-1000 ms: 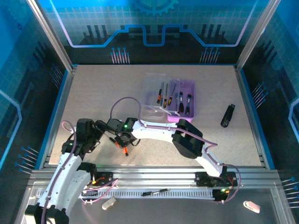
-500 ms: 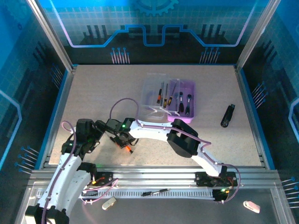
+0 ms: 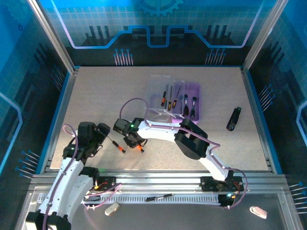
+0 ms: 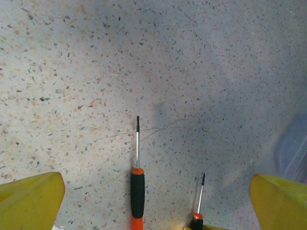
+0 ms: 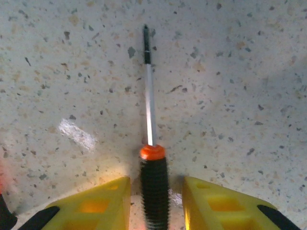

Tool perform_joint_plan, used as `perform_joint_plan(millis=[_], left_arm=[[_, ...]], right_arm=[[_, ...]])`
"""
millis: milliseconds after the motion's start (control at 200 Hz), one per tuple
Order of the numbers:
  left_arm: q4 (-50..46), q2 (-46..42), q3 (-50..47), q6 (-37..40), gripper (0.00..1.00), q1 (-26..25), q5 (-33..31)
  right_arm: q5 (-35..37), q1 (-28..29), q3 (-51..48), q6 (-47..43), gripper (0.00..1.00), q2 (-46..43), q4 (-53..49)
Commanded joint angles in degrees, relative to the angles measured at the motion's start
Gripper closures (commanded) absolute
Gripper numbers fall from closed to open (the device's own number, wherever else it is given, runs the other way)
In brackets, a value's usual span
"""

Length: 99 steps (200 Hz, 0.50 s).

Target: Pack the tool kit

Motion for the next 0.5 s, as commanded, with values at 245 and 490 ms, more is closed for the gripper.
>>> perform_joint_plan(millis=[245,490], left_arm=[[0.8,0.3,-0.1,0.0,0.01,0.5,1.6],[3.0,1.8,0.0,-0.4,0.01,0.5,3.1]], right_arm=[[2.3,-1.0,-0.8,-0.5,0.81,-1.9,-2.4],[2.2,-2.6,-2.0,-0.7,0.81,-6.1,-1.7]])
